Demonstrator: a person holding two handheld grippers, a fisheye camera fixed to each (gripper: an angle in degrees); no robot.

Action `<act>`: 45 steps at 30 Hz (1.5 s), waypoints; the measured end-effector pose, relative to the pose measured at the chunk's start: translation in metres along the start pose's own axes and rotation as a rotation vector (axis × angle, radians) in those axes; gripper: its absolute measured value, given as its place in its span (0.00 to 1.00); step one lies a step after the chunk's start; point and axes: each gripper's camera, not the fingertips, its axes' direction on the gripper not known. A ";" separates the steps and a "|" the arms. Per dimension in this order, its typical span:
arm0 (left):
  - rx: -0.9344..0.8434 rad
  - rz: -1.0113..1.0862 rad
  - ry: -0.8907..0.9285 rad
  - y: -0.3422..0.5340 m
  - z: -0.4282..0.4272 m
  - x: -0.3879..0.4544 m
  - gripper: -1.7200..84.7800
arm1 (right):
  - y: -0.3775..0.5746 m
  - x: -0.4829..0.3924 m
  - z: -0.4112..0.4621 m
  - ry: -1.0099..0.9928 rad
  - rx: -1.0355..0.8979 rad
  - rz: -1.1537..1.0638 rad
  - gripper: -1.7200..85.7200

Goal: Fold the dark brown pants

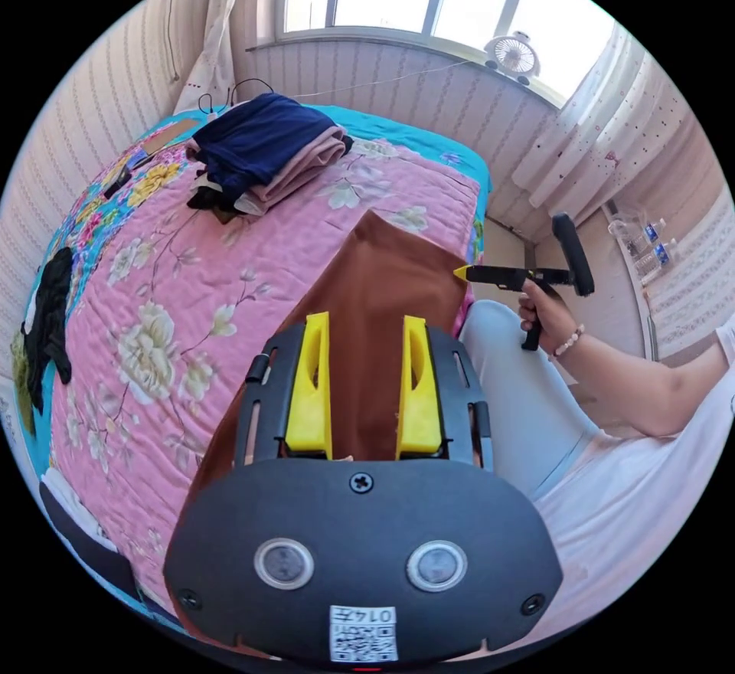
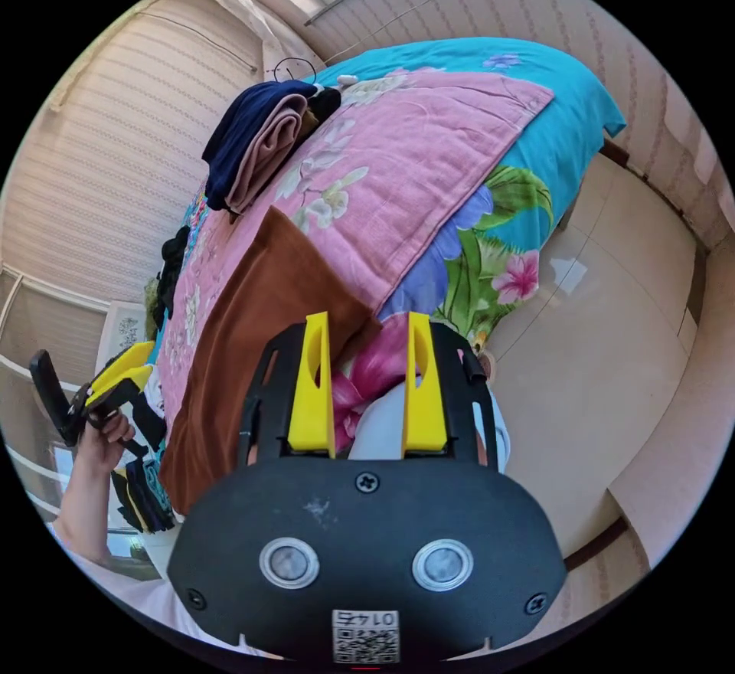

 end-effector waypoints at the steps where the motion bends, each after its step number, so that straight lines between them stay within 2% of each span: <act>1: -0.001 0.002 0.005 -0.009 0.005 0.000 0.18 | -0.003 0.005 0.000 -0.010 -0.018 0.001 0.18; 8: -0.144 0.000 -0.004 -0.122 0.091 0.003 0.18 | -0.019 0.062 -0.022 -0.153 0.005 -0.010 0.12; 11: -0.205 -0.015 0.049 -0.159 0.123 0.008 0.18 | -0.024 0.084 -0.031 -0.203 0.015 0.008 0.09; 14: -0.195 0.031 0.075 -0.189 0.144 0.024 0.18 | -0.025 0.093 -0.049 -0.186 0.056 0.000 0.06; 17: -0.278 0.067 0.060 -0.206 0.175 0.034 0.19 | -0.018 0.094 -0.066 -0.186 0.138 -0.078 0.05; 19: -0.336 0.086 0.048 -0.209 0.194 0.038 0.19 | -0.021 0.099 -0.067 -0.189 0.132 -0.086 0.04; 23: -0.299 0.072 0.048 -0.212 0.206 0.044 0.17 | -0.030 0.122 -0.063 -0.270 0.100 -0.032 0.04; 27: -0.288 0.155 0.001 -0.208 0.206 0.051 0.03 | -0.035 0.125 -0.064 -0.264 0.096 -0.053 0.04; 30: -0.249 0.196 -0.020 -0.203 0.203 0.059 0.02 | -0.039 0.127 -0.063 -0.323 0.068 -0.069 0.04; 34: -0.244 0.199 -0.026 -0.202 0.195 0.066 0.02 | -0.039 0.126 -0.066 -0.367 0.097 -0.078 0.04; 37: -0.235 0.163 -0.055 -0.202 0.185 0.067 0.04 | -0.035 0.101 -0.068 -0.284 0.098 -0.203 0.04; 39: -0.249 0.158 -0.139 -0.202 0.185 0.070 0.08 | -0.034 0.089 -0.062 -0.240 0.089 -0.237 0.04; 43: -0.277 0.216 -0.221 -0.197 0.192 0.075 0.15 | -0.036 0.092 -0.050 -0.293 0.070 -0.161 0.04; 45: -0.298 0.210 -0.161 -0.191 0.195 0.071 0.13 | -0.036 0.097 -0.044 -0.351 0.066 -0.102 0.04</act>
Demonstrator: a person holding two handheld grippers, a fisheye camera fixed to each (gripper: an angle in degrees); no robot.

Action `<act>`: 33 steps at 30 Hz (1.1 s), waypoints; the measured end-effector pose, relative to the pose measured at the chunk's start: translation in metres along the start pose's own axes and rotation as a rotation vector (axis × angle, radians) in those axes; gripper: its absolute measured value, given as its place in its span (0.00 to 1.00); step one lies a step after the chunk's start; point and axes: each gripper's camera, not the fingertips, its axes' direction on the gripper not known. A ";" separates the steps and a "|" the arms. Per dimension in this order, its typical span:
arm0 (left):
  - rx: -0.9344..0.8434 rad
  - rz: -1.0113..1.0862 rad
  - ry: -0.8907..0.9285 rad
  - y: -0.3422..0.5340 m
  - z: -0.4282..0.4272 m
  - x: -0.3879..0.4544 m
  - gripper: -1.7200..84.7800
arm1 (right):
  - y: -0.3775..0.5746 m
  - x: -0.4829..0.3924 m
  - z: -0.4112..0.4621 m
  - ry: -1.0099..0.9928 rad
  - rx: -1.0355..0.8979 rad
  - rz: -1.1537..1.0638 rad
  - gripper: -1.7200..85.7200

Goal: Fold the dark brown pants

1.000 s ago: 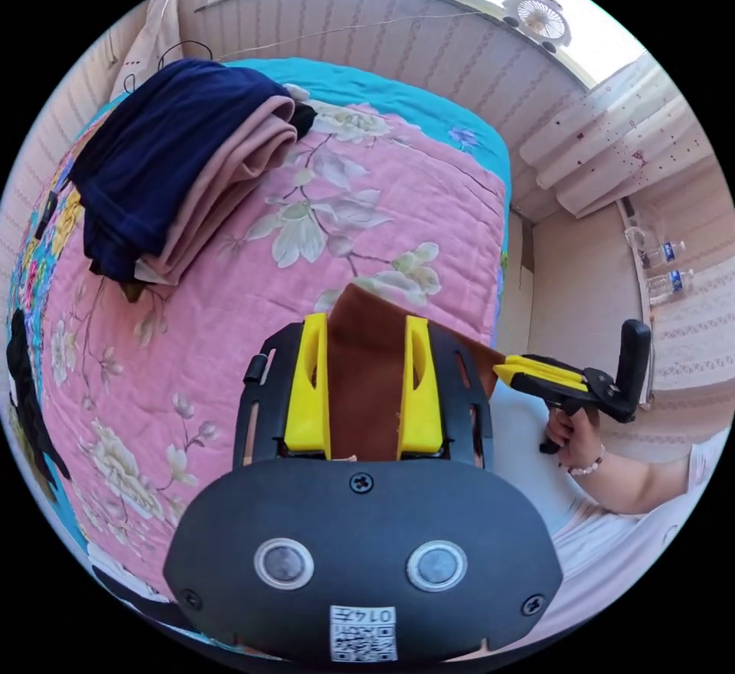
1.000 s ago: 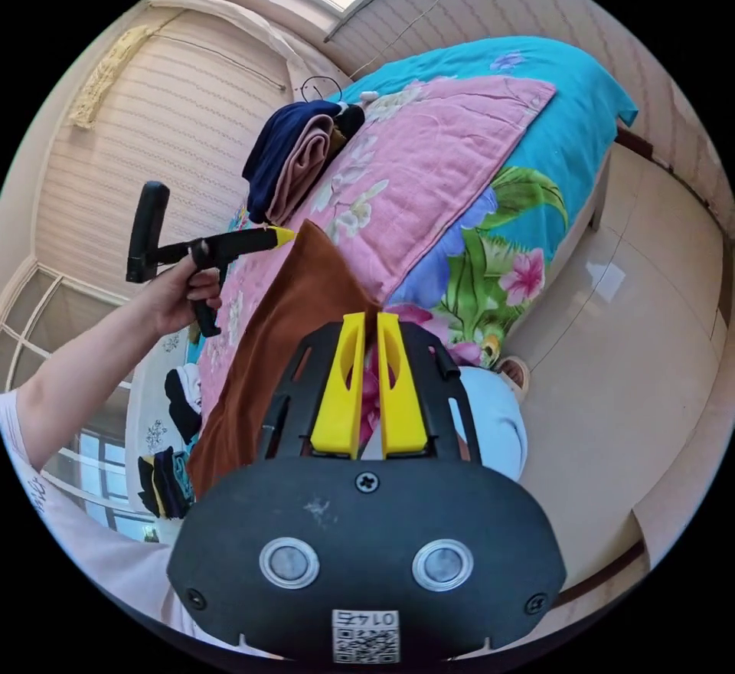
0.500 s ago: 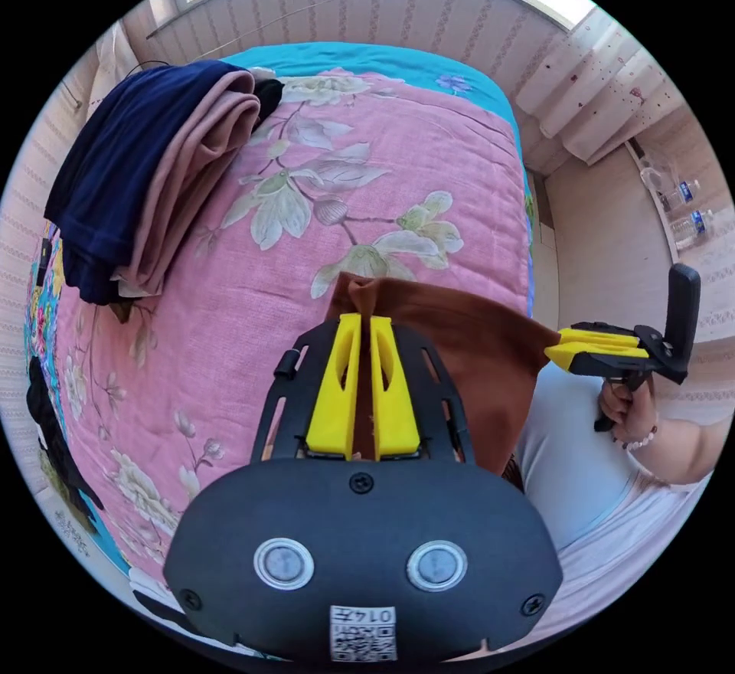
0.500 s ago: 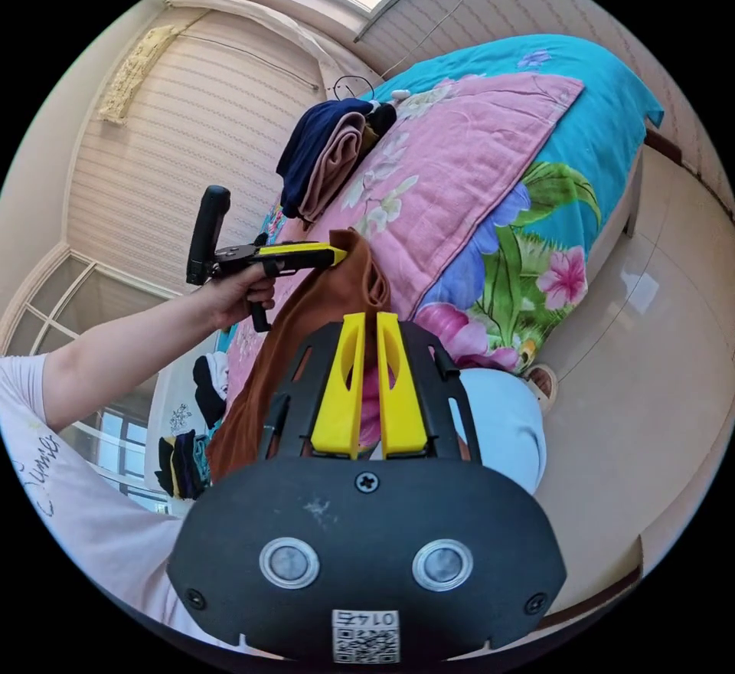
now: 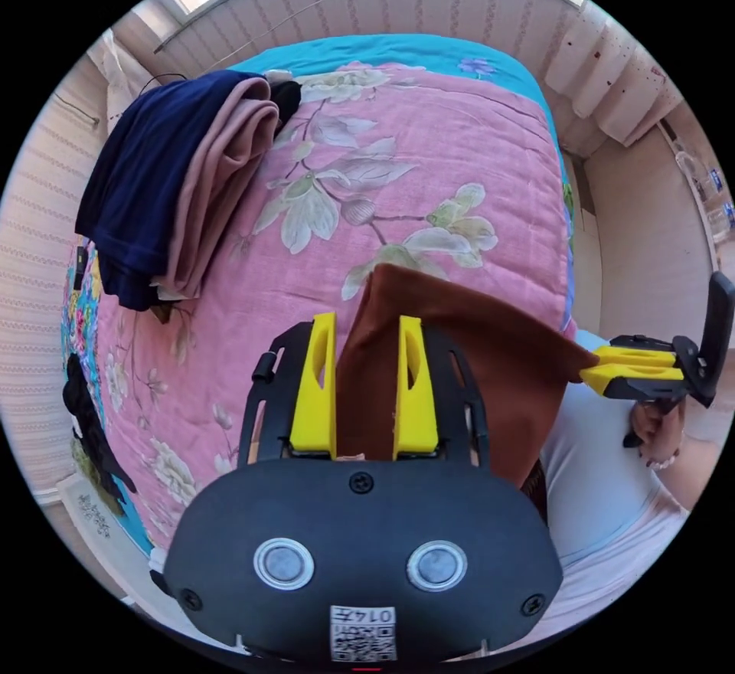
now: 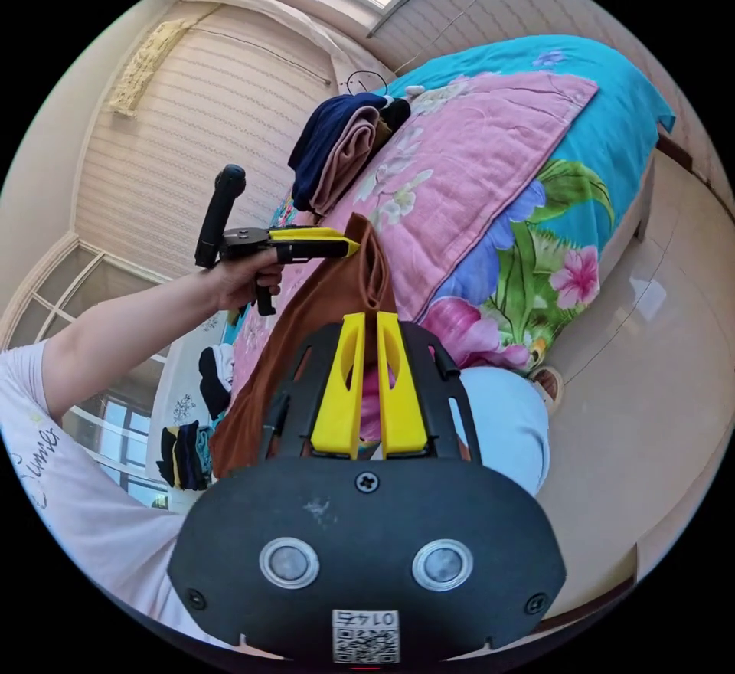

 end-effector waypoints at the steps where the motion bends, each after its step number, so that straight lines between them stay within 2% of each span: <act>1: -0.003 0.004 0.036 0.002 0.001 -0.001 0.12 | 0.000 0.000 0.002 -0.010 -0.002 0.008 0.04; 4: -0.022 -0.018 0.097 0.011 0.000 -0.006 0.09 | 0.000 -0.005 0.013 -0.033 -0.014 0.017 0.04; 10: -0.028 0.019 0.045 0.043 -0.019 -0.003 0.03 | 0.009 -0.020 0.036 -0.084 -0.013 0.053 0.04; 16: 0.154 -0.069 0.104 0.117 -0.079 -0.019 0.02 | 0.021 -0.059 0.052 -0.177 -0.025 0.006 0.04; 18: 0.257 -0.136 0.127 0.164 -0.110 -0.031 0.01 | 0.027 -0.093 0.057 -0.358 -0.061 -0.041 0.04; 20: 0.327 -0.226 0.187 0.207 -0.131 -0.043 0.01 | 0.032 -0.133 0.065 -0.421 -0.122 -0.139 0.04; 22: 0.416 -0.316 0.231 0.257 -0.150 -0.055 0.01 | 0.041 -0.180 0.078 -0.413 -0.208 -0.282 0.04; 27: 0.582 -0.534 0.211 0.419 -0.192 -0.086 0.01 | 0.091 -0.322 0.144 -0.452 -0.412 -0.635 0.04; 31: 0.635 -0.705 0.158 0.532 -0.213 -0.105 0.01 | 0.138 -0.414 0.214 -0.553 -0.552 -0.799 0.04; 33: 0.574 -0.909 0.040 0.613 -0.212 -0.115 0.01 | 0.178 -0.469 0.272 -0.575 -0.660 -0.859 0.04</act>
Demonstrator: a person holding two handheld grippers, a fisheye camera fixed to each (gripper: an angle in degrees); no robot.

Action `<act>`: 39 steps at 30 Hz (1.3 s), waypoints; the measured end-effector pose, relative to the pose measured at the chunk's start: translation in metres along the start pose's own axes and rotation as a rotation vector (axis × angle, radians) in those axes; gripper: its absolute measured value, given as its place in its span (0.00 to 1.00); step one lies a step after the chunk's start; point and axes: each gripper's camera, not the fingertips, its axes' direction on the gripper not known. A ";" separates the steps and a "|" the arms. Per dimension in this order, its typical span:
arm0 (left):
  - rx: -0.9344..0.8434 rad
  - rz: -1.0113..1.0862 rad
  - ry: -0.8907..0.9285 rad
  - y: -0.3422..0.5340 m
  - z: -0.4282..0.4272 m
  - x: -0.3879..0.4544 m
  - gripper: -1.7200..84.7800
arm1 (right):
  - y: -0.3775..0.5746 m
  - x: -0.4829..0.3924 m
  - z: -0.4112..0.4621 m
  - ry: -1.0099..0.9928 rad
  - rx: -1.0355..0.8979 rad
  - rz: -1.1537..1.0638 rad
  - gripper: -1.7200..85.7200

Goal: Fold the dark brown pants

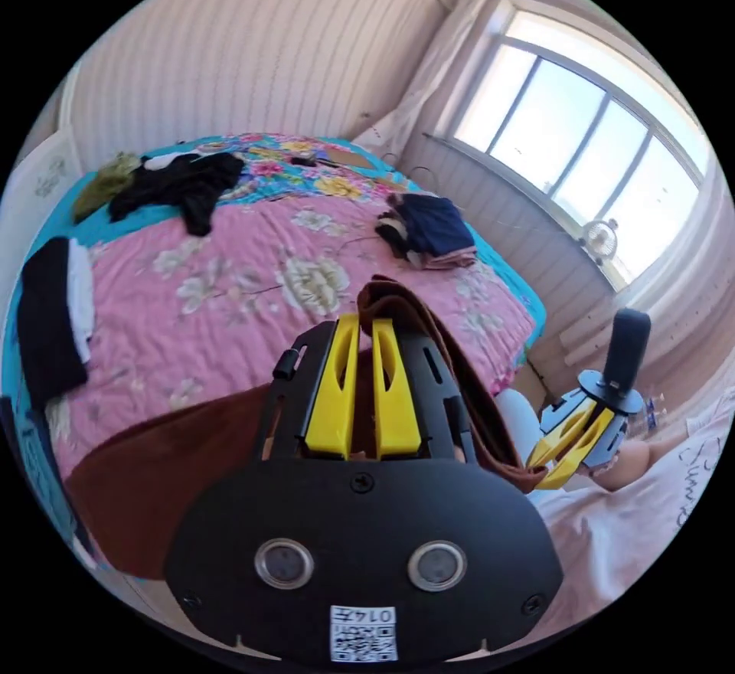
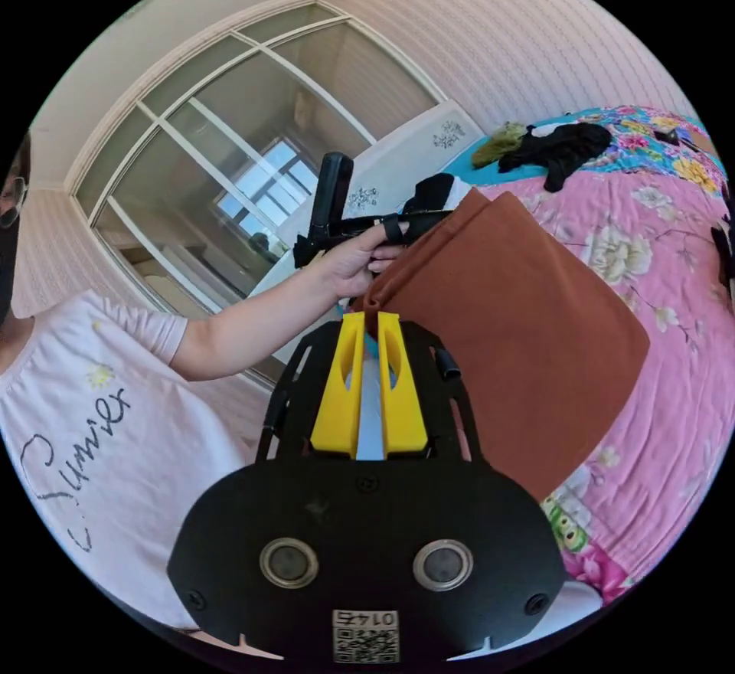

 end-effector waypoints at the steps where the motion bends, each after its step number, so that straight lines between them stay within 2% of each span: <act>1: 0.001 -0.049 -0.050 0.011 -0.008 -0.017 0.01 | -0.008 0.000 0.022 -0.009 -0.046 -0.005 0.05; 3: 0.010 -0.280 -0.137 0.066 -0.040 -0.082 0.01 | -0.027 0.004 0.111 -0.051 -0.310 -0.027 0.05; 6: -0.013 -0.455 -0.038 0.136 -0.069 -0.129 0.01 | -0.030 0.008 0.186 -0.076 -0.540 0.025 0.05; 10: -0.027 -0.456 -0.074 0.193 -0.083 -0.132 0.01 | -0.055 0.009 0.224 0.081 -0.604 -0.008 0.07; 13: -0.051 -0.359 -0.041 0.208 -0.074 -0.111 0.02 | -0.100 0.022 0.251 0.290 -0.618 -0.016 0.10; 15: -0.071 -0.242 -0.132 0.206 -0.064 -0.090 0.03 | -0.137 0.027 0.278 0.418 -0.626 -0.097 0.11; 18: -0.089 -0.251 -0.208 0.204 -0.054 -0.086 0.07 | -0.173 0.034 0.327 0.549 -0.711 -0.182 0.15; 21: -0.073 -0.337 -0.138 0.206 -0.053 -0.101 0.10 | -0.198 0.046 0.384 0.600 -0.825 -0.186 0.19; 25: -0.124 -0.345 -0.206 0.210 -0.050 -0.114 0.11 | -0.214 0.059 0.444 0.632 -0.895 -0.186 0.20; 28: -0.114 -0.327 -0.189 0.213 -0.055 -0.118 0.11 | -0.223 0.069 0.472 0.682 -0.869 -0.157 0.16; 32: -0.137 -0.260 -0.262 0.221 -0.054 -0.121 0.11 | -0.238 0.069 0.493 0.713 -0.833 -0.162 0.09; 36: -0.123 -0.287 -0.235 0.228 -0.067 -0.133 0.10 | -0.255 0.058 0.510 0.762 -0.737 -0.267 0.15; 39: -0.124 -0.343 -0.214 0.231 -0.073 -0.143 0.10 | -0.261 0.062 0.540 0.705 -0.829 -0.273 0.12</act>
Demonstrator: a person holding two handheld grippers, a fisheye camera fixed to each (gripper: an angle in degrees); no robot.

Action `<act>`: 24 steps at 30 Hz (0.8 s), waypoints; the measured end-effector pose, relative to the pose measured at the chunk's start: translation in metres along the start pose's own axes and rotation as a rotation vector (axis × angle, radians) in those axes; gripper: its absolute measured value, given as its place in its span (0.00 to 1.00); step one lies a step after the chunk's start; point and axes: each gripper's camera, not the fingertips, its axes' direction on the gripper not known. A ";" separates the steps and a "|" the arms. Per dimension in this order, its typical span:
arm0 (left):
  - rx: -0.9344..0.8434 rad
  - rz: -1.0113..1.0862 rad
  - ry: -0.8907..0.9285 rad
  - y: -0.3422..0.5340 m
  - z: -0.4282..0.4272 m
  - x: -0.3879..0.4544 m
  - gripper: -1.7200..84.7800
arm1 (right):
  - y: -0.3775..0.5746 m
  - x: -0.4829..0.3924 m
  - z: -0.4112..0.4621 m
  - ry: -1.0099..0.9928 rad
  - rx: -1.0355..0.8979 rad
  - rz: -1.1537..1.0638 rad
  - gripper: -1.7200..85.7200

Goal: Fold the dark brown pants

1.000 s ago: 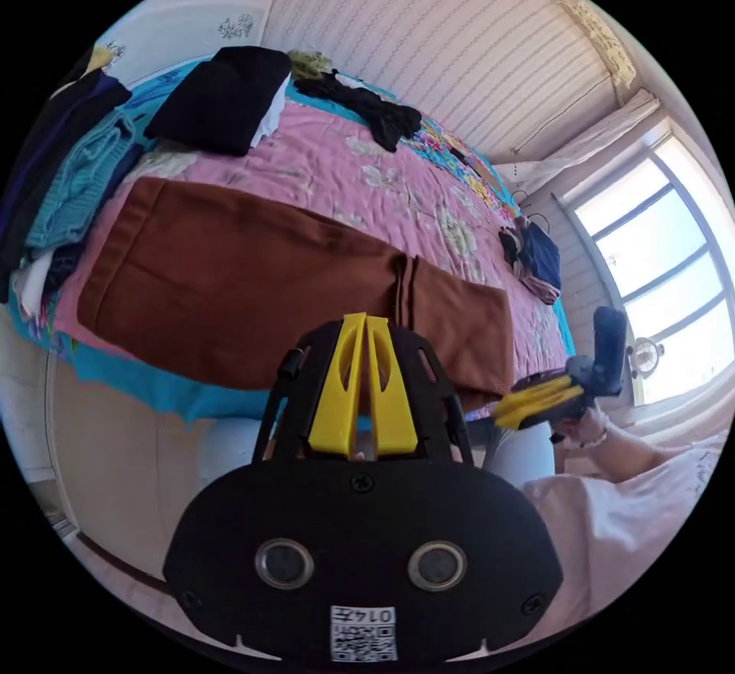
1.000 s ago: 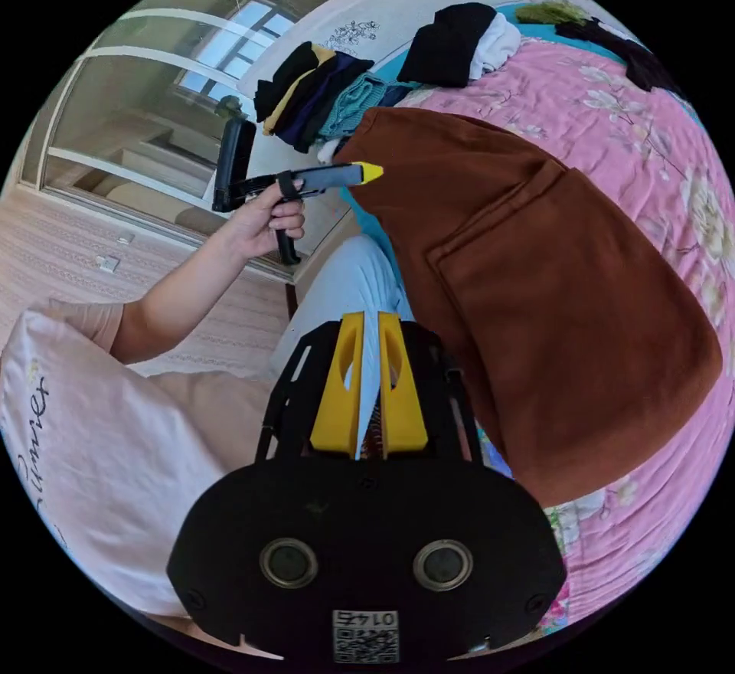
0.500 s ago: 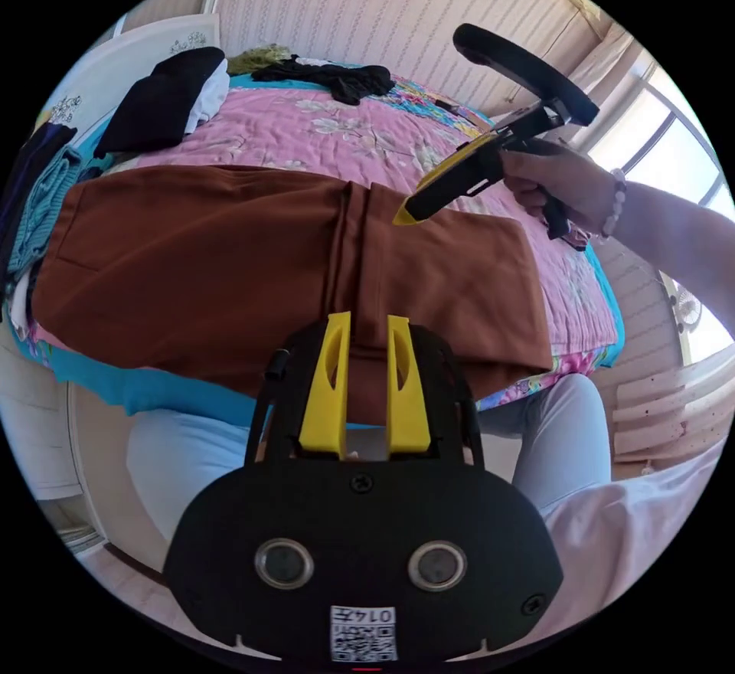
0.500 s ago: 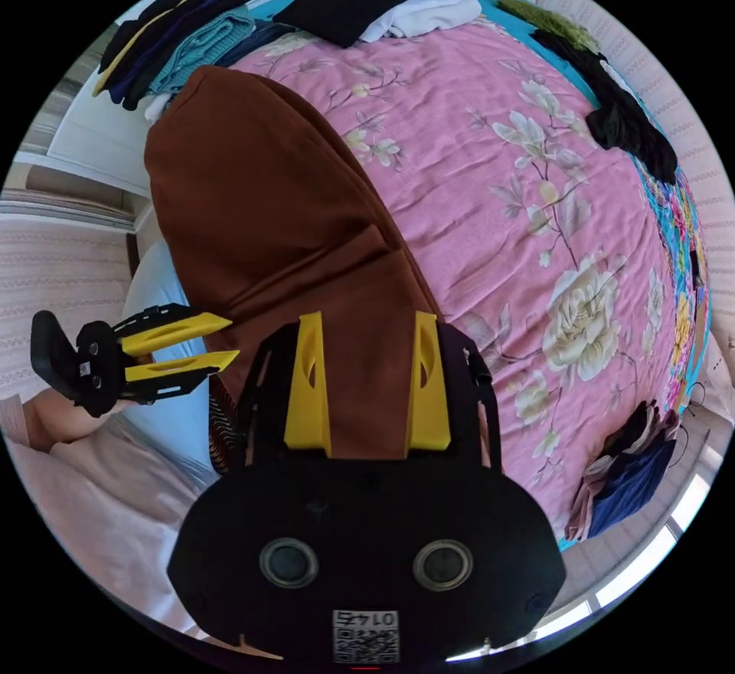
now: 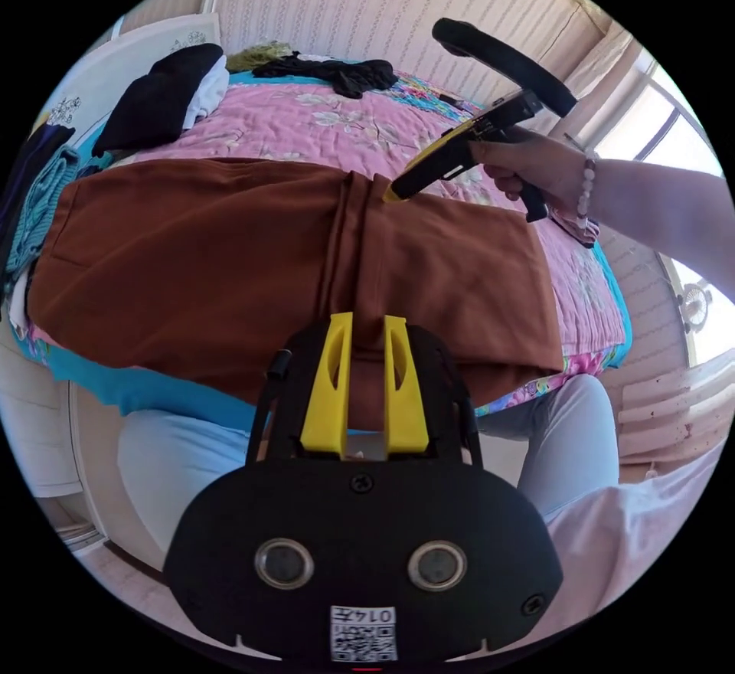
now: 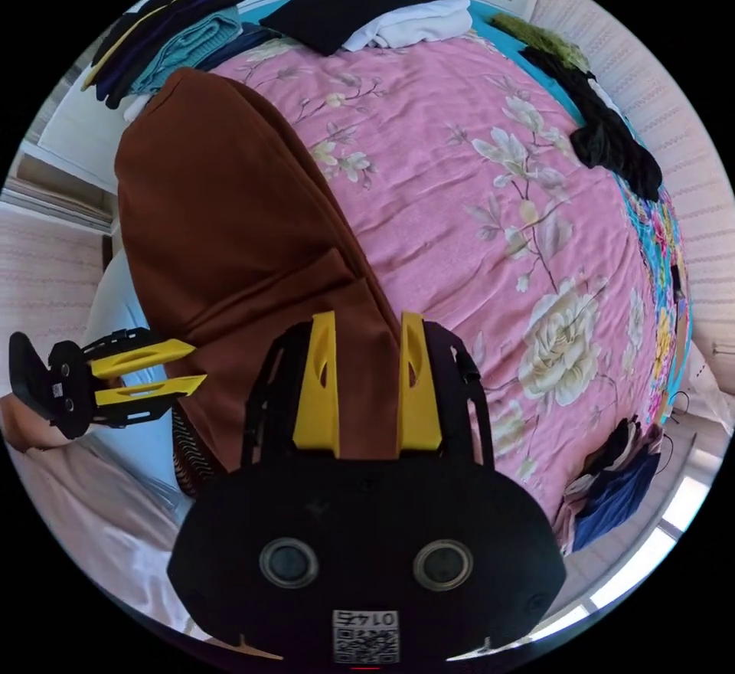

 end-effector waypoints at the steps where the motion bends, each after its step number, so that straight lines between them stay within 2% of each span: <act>1: -0.004 -0.002 -0.003 0.000 0.000 -0.001 0.10 | -0.004 -0.002 0.002 -0.015 -0.009 -0.012 0.12; 4: -0.014 0.045 -0.015 0.000 -0.002 -0.007 0.08 | -0.017 -0.011 0.004 0.014 -0.022 -0.028 0.05; 8: 0.015 0.036 0.081 0.005 -0.015 -0.024 0.02 | -0.016 -0.020 -0.016 0.044 0.057 -0.101 0.02; 13: 0.093 0.043 0.099 0.013 -0.047 -0.035 0.01 | -0.022 -0.028 -0.043 0.012 0.165 -0.159 0.01; 21: 0.034 -0.033 0.005 0.018 -0.038 -0.061 0.01 | -0.066 -0.037 0.001 -0.078 0.071 -0.042 0.03; 24: 0.013 -0.042 0.006 0.018 -0.027 -0.070 0.01 | -0.072 -0.041 0.010 -0.069 0.043 -0.065 0.06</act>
